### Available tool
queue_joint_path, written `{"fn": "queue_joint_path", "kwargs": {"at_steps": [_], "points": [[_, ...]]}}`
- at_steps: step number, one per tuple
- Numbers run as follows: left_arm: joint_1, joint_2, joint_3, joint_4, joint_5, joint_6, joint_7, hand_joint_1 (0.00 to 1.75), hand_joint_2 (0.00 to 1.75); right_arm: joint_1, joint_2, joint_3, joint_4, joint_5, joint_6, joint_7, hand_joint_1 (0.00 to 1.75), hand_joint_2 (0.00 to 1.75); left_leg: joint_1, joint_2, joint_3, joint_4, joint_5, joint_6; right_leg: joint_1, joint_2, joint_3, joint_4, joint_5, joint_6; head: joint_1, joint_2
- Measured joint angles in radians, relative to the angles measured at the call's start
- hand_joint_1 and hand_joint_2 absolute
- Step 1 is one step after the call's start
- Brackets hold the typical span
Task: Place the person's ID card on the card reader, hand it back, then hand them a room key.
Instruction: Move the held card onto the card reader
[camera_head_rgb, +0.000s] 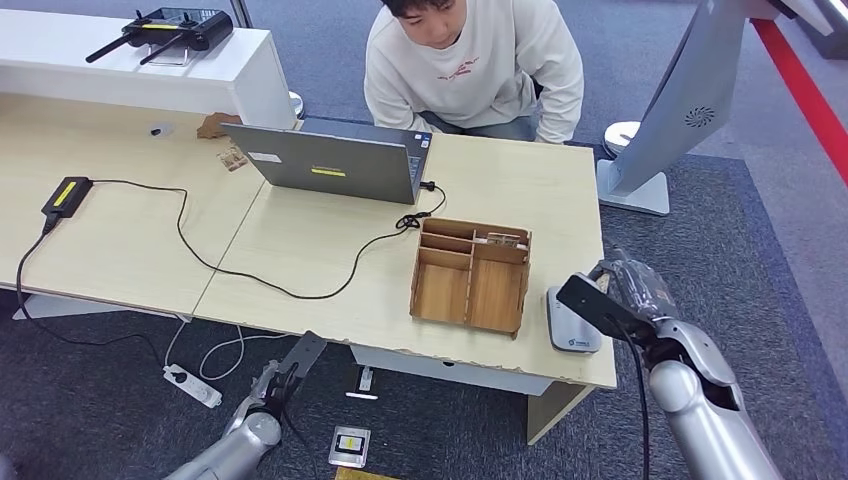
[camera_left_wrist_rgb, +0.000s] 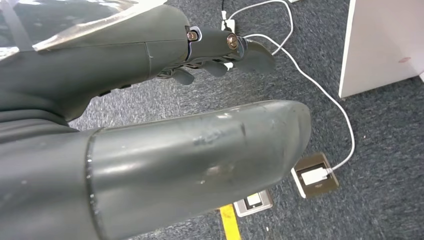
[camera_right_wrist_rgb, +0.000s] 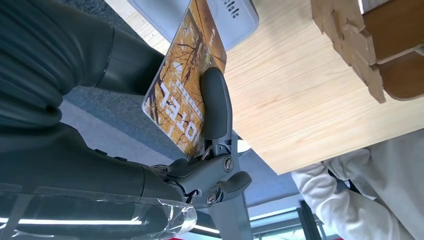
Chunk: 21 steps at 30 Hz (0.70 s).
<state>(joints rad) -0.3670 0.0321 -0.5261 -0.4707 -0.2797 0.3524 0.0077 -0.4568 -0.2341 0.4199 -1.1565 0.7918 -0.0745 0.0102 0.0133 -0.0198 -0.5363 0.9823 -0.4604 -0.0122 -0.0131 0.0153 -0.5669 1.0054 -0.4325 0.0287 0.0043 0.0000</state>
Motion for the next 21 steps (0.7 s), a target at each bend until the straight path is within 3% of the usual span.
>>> {"fn": "queue_joint_path", "kwargs": {"at_steps": [21], "points": [[-0.007,-0.007,-0.002,0.004,0.020,0.009,0.012,0.00,0.00,-0.027,0.081,0.090,0.064,-0.008,0.054,0.009,1.75,1.75,0.000,0.000,0.000,0.000,0.000,0.000,0.000,0.000,0.000,0.000,0.000,0.000,0.000,0.000]]}}
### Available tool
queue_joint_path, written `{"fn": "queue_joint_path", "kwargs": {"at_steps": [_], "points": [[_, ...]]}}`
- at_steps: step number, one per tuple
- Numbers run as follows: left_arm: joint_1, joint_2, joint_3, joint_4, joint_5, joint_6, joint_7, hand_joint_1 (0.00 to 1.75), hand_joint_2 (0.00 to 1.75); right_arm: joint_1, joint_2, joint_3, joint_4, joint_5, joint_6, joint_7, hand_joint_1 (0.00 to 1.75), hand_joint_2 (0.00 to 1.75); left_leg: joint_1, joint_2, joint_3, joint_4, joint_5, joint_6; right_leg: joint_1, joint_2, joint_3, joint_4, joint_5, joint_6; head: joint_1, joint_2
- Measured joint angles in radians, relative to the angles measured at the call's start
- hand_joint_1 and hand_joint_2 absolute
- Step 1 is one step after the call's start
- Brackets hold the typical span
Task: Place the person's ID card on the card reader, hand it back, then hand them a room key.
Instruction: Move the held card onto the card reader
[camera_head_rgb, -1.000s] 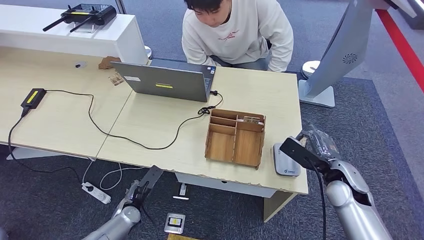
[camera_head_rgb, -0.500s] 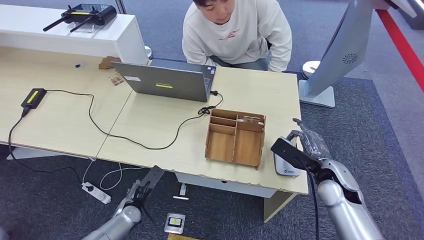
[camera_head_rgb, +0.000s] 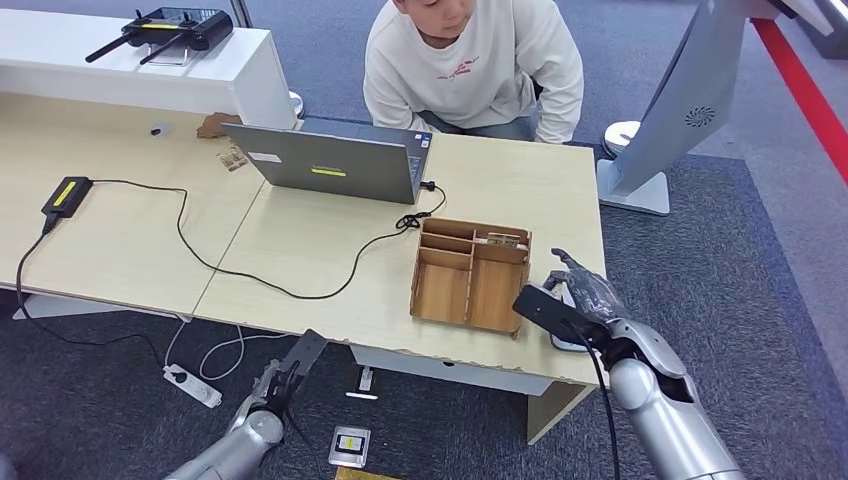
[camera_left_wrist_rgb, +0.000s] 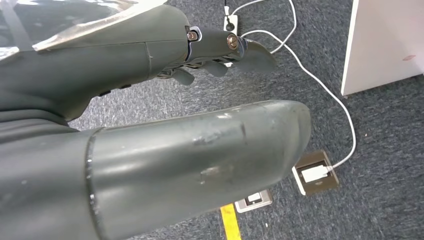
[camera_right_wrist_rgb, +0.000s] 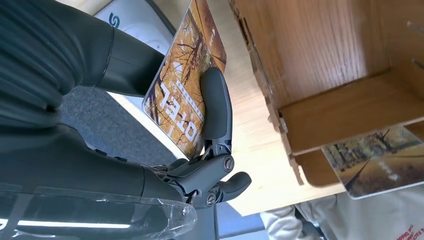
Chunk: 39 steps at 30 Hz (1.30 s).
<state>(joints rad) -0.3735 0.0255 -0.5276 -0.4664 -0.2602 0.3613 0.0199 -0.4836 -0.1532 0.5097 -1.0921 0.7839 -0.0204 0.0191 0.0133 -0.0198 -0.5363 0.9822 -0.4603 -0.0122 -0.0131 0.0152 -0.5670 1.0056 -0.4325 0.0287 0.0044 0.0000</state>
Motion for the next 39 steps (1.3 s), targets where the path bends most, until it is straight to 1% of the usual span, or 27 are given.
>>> {"fn": "queue_joint_path", "kwargs": {"at_steps": [7,11,14,19,29,39], "points": [[0.000,0.000,0.000,0.001,-0.001,0.004,0.001,0.00,0.00,-0.005,0.010,0.016,0.025,-0.004,-0.001,0.003,1.75,1.75,0.000,0.000,0.000,0.000,0.000,0.000,0.000,0.000,0.000,0.000,0.000,0.000,0.000,0.000],[0.001,0.000,0.000,0.002,-0.003,0.008,0.004,0.00,0.00,-0.012,0.007,0.019,0.038,-0.017,-0.024,0.022,1.75,1.75,0.000,0.000,0.000,0.000,0.000,0.000,0.000,0.000,0.000,0.000,0.000,0.000,0.000,0.000],[0.004,0.000,0.000,0.002,-0.003,0.010,0.005,0.00,0.00,-0.018,-0.009,0.015,0.046,-0.031,-0.050,0.031,1.75,1.75,0.000,0.000,0.000,0.000,0.000,0.000,0.000,0.000,0.000,0.000,0.000,0.000,0.000,0.000],[0.008,0.000,0.000,0.002,-0.003,0.013,0.006,0.00,0.00,-0.025,-0.039,0.002,0.052,-0.040,-0.057,0.032,1.75,1.75,0.000,0.000,0.000,0.000,0.000,0.000,0.000,0.000,0.000,0.000,0.000,0.000,0.000,0.000],[0.009,0.000,0.000,0.002,-0.002,0.016,0.005,0.00,0.00,-0.027,-0.063,-0.010,0.052,-0.044,-0.069,0.036,1.75,1.75,0.000,0.000,0.000,0.000,0.000,0.000,0.000,0.000,0.000,0.000,0.000,0.000,0.000,0.000],[0.037,0.007,0.002,-0.005,0.015,0.030,0.013,0.00,0.00,-0.045,-0.118,-0.073,0.051,-0.041,-0.079,0.042,1.75,1.75,-0.001,0.000,0.000,0.000,0.000,0.000,-0.001,0.000,0.000,0.000,0.000,0.000,0.000,0.000]]}}
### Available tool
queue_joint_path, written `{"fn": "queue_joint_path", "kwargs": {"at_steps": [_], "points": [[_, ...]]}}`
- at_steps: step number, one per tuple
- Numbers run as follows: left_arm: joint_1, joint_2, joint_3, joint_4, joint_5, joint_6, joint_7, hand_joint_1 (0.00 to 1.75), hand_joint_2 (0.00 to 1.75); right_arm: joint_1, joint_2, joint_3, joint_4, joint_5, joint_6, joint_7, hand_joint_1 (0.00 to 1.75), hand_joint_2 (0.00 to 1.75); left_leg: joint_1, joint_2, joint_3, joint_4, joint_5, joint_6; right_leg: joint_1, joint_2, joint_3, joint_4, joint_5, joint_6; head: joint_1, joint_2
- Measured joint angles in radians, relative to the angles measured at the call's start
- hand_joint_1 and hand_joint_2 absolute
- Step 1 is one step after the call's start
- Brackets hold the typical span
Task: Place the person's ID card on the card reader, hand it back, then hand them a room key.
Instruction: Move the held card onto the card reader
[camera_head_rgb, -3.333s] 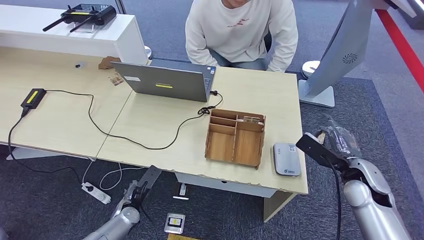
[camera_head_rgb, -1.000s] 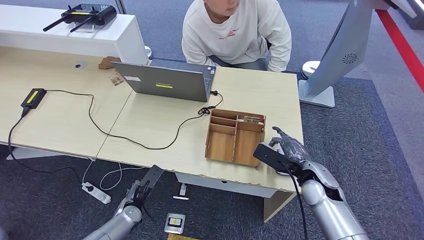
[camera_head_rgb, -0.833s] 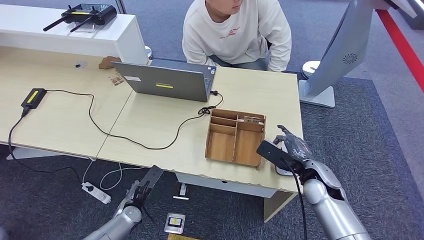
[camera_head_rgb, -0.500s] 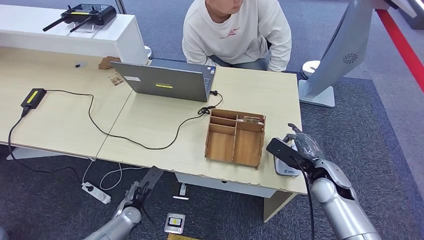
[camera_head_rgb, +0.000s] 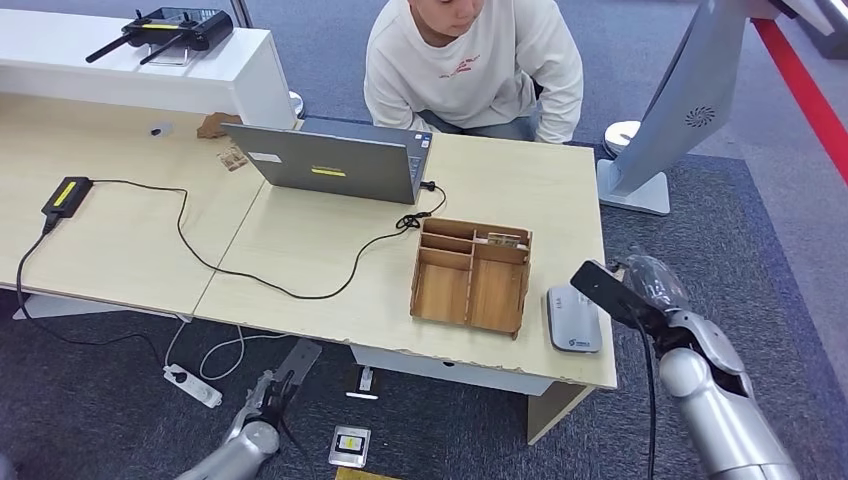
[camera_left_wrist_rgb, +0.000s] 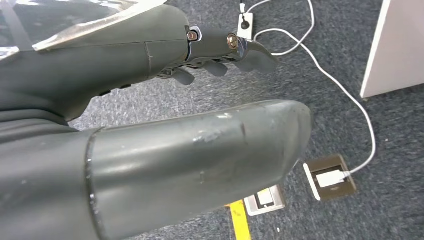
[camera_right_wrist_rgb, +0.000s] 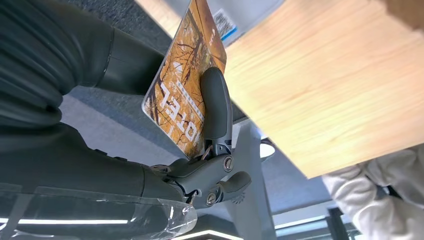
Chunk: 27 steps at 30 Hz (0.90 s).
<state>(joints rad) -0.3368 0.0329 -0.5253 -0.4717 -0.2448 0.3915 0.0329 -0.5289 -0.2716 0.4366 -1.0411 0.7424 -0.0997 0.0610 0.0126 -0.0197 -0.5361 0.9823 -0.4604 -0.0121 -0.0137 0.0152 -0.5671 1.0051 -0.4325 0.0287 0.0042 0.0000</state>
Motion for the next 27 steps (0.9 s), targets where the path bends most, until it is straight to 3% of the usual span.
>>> {"fn": "queue_joint_path", "kwargs": {"at_steps": [15,22,27], "points": [[0.001,0.001,0.000,-0.012,-0.031,-0.002,0.025,0.00,0.00,0.017,-0.006,-0.024,-0.038,0.045,0.067,0.016,1.75,1.75,0.001,0.000,0.000,0.000,0.000,0.000,0.000,0.000,0.000,0.000,0.000,0.000,0.000,0.000],[-0.001,0.001,0.006,-0.025,-0.050,-0.018,0.046,0.00,0.00,0.042,0.024,-0.005,-0.062,0.057,0.152,0.036,1.75,1.75,0.000,0.000,0.000,0.000,0.000,0.000,0.000,0.000,0.000,0.000,0.000,0.000,0.000,0.000],[-0.001,0.001,0.015,-0.028,-0.052,-0.019,0.046,0.00,0.00,0.045,0.033,0.002,-0.064,0.052,0.162,0.036,1.75,1.75,0.000,0.000,0.000,0.000,0.000,0.000,0.000,0.000,0.000,0.000,0.000,0.000,0.000,0.000]]}}
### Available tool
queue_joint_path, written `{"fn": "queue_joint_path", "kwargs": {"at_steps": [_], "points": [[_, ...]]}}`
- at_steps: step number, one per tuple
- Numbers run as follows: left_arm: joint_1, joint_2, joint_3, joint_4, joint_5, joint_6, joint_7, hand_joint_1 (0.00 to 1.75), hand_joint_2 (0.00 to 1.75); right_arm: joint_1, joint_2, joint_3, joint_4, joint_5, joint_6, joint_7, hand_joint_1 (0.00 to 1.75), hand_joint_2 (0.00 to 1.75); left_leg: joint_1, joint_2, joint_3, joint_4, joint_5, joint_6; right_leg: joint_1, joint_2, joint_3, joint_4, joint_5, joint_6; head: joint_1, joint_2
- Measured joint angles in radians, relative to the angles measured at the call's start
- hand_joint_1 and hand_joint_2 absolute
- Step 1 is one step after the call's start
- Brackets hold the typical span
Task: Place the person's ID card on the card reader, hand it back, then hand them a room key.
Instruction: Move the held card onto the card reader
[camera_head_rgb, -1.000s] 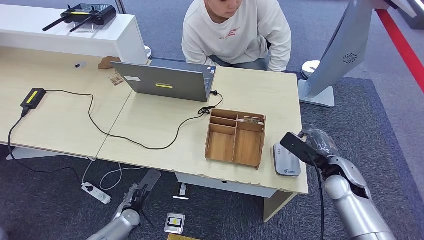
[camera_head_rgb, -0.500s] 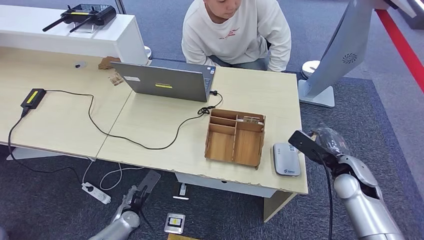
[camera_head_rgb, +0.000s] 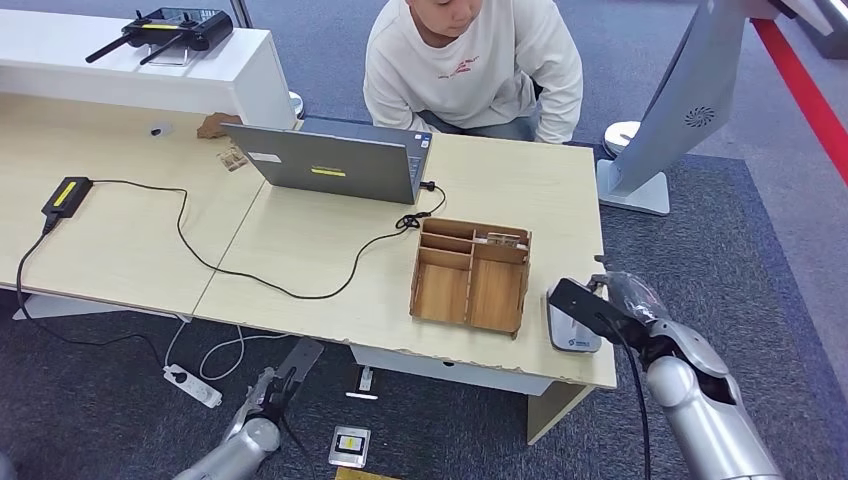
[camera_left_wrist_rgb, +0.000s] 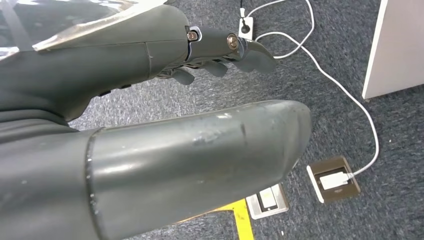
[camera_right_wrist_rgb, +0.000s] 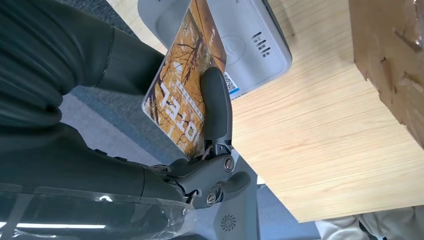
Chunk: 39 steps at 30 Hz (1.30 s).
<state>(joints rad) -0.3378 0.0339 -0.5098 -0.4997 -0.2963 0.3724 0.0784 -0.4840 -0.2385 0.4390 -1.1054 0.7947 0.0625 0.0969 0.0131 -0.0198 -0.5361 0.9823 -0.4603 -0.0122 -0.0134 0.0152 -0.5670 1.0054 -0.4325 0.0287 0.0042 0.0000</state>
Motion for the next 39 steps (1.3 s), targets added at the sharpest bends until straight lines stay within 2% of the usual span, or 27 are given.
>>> {"fn": "queue_joint_path", "kwargs": {"at_steps": [39], "points": [[0.009,0.007,0.033,-0.002,0.019,-0.002,-0.008,0.00,0.00,-0.006,0.026,0.032,0.079,-0.031,-0.019,-0.007,1.75,1.75,0.000,0.000,0.000,0.000,0.000,0.000,0.000,0.000,0.000,0.000,0.000,0.000,0.000,0.000]]}}
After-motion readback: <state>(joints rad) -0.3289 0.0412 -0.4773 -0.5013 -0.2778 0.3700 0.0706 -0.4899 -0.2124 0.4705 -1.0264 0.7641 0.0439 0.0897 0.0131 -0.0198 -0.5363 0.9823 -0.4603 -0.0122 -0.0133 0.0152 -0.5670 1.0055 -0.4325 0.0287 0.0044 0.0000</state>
